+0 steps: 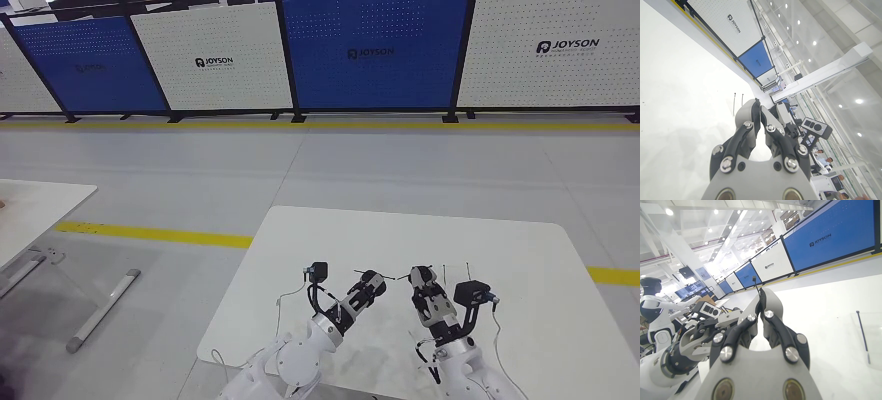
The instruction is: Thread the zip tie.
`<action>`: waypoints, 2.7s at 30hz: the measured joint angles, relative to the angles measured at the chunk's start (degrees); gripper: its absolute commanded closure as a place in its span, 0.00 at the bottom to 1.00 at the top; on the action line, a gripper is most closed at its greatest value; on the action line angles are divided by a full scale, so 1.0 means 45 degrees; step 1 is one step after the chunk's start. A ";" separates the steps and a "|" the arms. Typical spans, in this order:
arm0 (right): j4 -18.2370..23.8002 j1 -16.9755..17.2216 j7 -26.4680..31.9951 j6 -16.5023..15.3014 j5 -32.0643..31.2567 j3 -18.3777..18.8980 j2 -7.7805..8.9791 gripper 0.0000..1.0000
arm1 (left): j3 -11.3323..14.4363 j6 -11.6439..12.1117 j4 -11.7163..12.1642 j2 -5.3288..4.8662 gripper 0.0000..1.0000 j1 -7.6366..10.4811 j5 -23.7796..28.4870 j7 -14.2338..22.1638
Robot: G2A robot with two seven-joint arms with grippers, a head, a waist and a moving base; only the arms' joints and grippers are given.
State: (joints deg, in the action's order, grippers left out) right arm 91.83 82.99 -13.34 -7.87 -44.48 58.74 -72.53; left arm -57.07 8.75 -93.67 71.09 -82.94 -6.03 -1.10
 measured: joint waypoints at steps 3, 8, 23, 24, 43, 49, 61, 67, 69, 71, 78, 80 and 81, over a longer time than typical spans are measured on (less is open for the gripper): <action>-0.0028 -0.0028 0.0060 0.0047 -0.0065 0.0002 -0.0036 1.00 | 0.0000 0.0000 0.0000 0.0000 1.00 0.0000 0.0000 0.0000; -0.0165 -0.0118 0.0182 0.0074 -0.0096 -0.0025 -0.0102 1.00 | 0.0000 0.0000 0.0000 0.0000 1.00 0.0000 0.0000 0.0000; -0.0052 0.0077 0.0097 -0.0038 -0.0363 0.0164 -0.0212 1.00 | 0.0000 0.0000 0.0000 0.0000 1.00 0.0000 0.0000 0.0000; -0.0049 0.0070 0.0125 -0.0032 -0.0373 0.0166 -0.0224 1.00 | 0.0000 0.0000 0.0000 0.0000 1.00 0.0000 0.0000 0.0000; -0.0039 0.0075 0.0155 0.0039 -0.0478 0.0192 -0.0411 1.00 | 0.0000 0.0000 0.0000 0.0000 1.00 0.0000 0.0000 0.0000; 0.0025 0.0182 0.0145 0.0042 -0.0564 0.0284 -0.0442 1.00 | 0.0000 0.0000 0.0000 0.0000 1.00 0.0000 0.0000 0.0000; -0.0152 0.0061 0.0362 0.0133 -0.0592 0.0256 -0.0561 1.00 | 0.0000 0.0000 0.0000 0.0000 1.00 0.0000 0.0000 0.0000; -0.0263 -0.0005 0.0476 0.0131 -0.0614 0.0202 -0.0623 1.00 | 0.0000 0.0000 0.0000 0.0000 1.00 0.0000 0.0000 0.0000; -0.0287 -0.0006 0.0517 0.0113 -0.0616 0.0182 -0.0642 1.00 | 0.0000 0.0000 0.0000 0.0000 1.00 0.0000 0.0000 0.0000; -0.0309 -0.0009 0.0550 0.0063 -0.0565 0.0167 -0.0660 1.00 | 0.0000 0.0000 0.0000 0.0000 1.00 0.0000 0.0000 0.0000; -0.0480 -0.0015 0.0487 -0.0166 -0.0122 0.0178 -0.0740 1.00 | 0.0000 0.0000 0.0000 0.0000 1.00 0.0000 0.0000 0.0000; -0.0528 -0.0017 0.0385 -0.0190 -0.0079 0.0164 -0.0764 1.00 | 0.0000 0.0000 0.0000 0.0000 1.00 0.0000 0.0000 0.0000; -0.0561 -0.0013 0.0298 -0.0210 -0.0043 0.0155 -0.0781 1.00 | 0.0000 0.0000 0.0000 0.0000 1.00 0.0000 0.0002 -0.0001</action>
State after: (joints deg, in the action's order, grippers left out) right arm 89.31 82.94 -12.01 -8.82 -44.68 59.44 -76.05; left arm -57.07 8.75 -93.67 71.09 -82.94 -6.02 -1.11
